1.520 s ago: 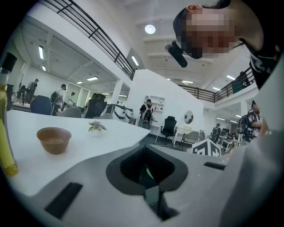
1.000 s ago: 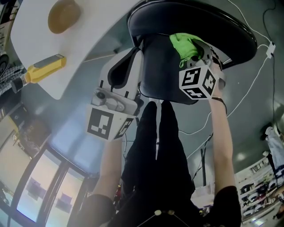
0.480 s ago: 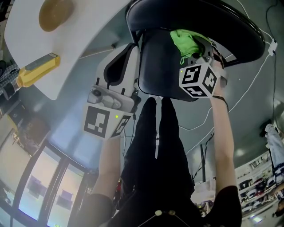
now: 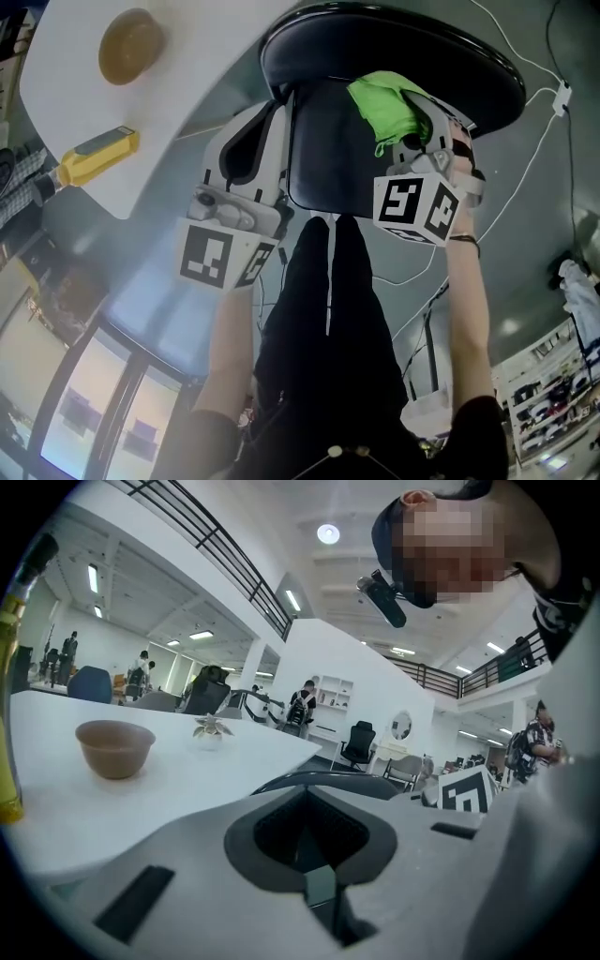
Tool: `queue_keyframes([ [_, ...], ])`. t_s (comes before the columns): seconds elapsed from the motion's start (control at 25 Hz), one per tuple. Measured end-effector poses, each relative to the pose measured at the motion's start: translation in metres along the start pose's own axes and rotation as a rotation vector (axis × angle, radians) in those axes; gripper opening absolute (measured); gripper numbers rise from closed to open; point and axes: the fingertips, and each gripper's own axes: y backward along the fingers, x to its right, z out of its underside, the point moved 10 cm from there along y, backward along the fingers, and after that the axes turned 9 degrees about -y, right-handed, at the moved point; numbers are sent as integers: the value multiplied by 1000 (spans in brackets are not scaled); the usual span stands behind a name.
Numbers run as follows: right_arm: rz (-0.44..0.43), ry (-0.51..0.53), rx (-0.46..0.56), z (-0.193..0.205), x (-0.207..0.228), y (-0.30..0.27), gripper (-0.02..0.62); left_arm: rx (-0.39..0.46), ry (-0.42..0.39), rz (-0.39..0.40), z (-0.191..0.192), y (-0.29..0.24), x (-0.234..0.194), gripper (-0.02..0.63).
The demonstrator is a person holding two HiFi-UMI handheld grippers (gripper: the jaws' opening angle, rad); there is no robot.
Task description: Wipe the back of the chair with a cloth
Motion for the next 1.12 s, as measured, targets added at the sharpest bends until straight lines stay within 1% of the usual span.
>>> queue_keyframes([
  [0.12,57,1,22,-15,23,20,43,20,-11,20,-15,-4,3,6],
  [0.28,131,3,26,-31,55,42,43,41,-26,35,-36,-10,5,6],
  [0.36,168,13,25,-34,70,50,43,55,-31,42,-45,-12,6,6],
  [0.44,192,2,19,-35,84,55,43,66,-31,43,-52,-14,5,6],
  [0.6,241,11,1,-33,103,57,43,67,-24,40,-55,-16,1,6],
  [0.84,251,20,-28,-19,108,51,43,51,-28,49,-50,-22,2,6],
  [1.0,242,10,-22,-13,99,47,43,34,-42,60,-46,-22,4,6],
  [1.12,220,10,-23,-9,92,43,43,23,-46,57,-40,-20,5,6],
])
